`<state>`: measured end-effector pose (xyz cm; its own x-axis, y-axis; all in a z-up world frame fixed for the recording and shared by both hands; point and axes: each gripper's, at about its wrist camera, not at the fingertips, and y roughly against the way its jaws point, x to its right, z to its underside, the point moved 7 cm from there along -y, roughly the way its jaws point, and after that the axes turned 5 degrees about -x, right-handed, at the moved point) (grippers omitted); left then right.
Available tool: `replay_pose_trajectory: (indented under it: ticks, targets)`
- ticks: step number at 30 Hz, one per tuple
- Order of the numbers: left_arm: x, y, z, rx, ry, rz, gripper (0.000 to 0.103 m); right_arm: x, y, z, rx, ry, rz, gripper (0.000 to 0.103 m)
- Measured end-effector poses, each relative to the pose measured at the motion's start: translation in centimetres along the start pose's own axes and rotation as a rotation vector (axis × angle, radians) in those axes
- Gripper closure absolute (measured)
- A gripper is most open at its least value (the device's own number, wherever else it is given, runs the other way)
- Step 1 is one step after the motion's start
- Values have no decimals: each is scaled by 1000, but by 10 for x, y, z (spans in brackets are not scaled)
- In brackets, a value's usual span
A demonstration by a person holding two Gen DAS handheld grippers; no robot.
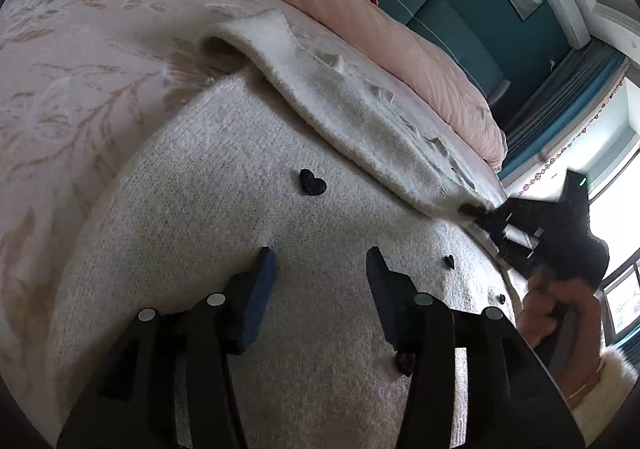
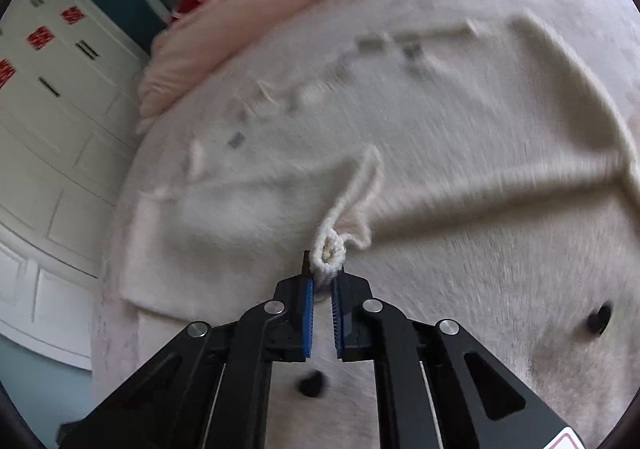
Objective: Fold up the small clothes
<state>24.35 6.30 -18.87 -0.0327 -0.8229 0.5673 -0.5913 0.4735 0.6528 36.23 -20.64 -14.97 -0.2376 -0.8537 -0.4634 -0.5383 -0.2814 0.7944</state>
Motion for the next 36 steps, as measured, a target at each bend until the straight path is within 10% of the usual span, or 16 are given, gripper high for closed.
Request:
replay_pose_trajectory:
  ticks: [5,8,13,16,20,25,29,36]
  targets:
    - [5,1,-6,-35,18,-23,54,-39,73,-82,184,103,-46,96]
    - [18,9,-31,-28,131,54,34,-36,107,-118,262,164,-5,96]
    - [22,-29,-96,-47,380,206,29,14,78,-131,174,131,66,96]
    - [5,-71,-126,-84,510,164,29,25,65,-126,146,138,83,96]
    - [-21,-86,-145,-42,619,84,80,20,74,-129,164,170,62,96]
    - [-22,-62,-173,95,438,-12,87,49,100,-125,257,161,38,96]
    - [-38,-90,-144,21,363,-111,91,136,14,-76,11,25,178,96]
    - [-30,-94,-134,102,172,-148,91,129,39,-73,132,-6,170,89]
